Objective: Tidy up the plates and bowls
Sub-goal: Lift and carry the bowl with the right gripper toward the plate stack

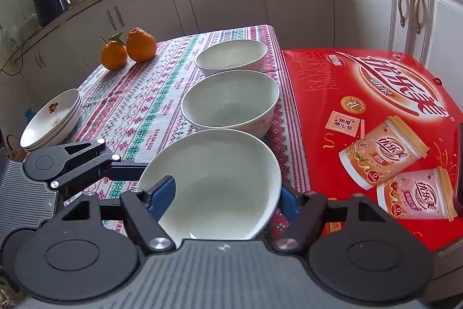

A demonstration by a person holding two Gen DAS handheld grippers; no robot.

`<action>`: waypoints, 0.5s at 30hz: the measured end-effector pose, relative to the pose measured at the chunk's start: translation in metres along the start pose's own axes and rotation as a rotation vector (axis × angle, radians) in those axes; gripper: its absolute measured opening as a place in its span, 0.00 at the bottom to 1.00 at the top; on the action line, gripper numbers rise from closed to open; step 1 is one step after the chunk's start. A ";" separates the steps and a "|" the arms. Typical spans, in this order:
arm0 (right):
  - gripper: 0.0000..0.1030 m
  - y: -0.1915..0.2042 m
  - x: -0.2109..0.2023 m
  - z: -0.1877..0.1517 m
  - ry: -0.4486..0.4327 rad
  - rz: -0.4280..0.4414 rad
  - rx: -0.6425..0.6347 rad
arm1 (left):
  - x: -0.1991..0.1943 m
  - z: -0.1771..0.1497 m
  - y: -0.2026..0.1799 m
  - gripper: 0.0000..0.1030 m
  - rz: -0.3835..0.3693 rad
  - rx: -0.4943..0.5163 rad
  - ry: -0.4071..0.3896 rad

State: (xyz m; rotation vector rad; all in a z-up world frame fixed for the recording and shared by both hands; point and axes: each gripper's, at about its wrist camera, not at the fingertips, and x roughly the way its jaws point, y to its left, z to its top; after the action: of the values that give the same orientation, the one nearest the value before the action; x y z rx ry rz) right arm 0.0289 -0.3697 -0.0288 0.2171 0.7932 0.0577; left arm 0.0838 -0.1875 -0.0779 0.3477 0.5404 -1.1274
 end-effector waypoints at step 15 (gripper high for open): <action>0.77 0.047 0.012 0.014 0.007 0.092 -0.099 | -0.038 -0.011 0.021 0.81 0.089 -0.056 0.021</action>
State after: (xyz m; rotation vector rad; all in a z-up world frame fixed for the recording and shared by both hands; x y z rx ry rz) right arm 0.0488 -0.3243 -0.0174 0.1598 0.7854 0.1844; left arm 0.0887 -0.1445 -0.0655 0.3322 0.5690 -1.0217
